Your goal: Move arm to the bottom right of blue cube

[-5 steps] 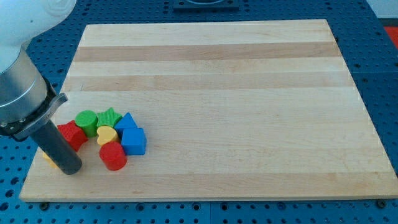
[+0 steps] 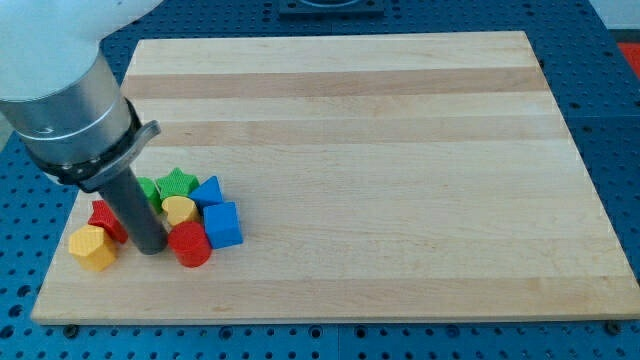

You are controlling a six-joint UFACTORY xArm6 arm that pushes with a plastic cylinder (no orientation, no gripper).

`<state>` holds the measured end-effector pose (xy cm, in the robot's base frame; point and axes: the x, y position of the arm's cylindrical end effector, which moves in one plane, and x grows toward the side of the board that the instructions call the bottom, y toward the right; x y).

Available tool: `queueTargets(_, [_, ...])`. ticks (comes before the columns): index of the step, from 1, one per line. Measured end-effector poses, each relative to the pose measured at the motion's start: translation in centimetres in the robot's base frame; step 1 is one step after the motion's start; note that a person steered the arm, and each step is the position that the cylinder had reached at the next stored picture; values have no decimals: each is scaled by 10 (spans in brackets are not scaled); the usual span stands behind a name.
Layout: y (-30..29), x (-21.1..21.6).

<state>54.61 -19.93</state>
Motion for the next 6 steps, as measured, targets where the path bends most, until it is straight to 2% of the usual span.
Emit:
queueTargets(1, [-8, 4])
queueTargets(2, [-7, 37])
queueTargets(4, [40, 72])
queueTargets(5, [101, 46])
queueTargets(6, [119, 21])
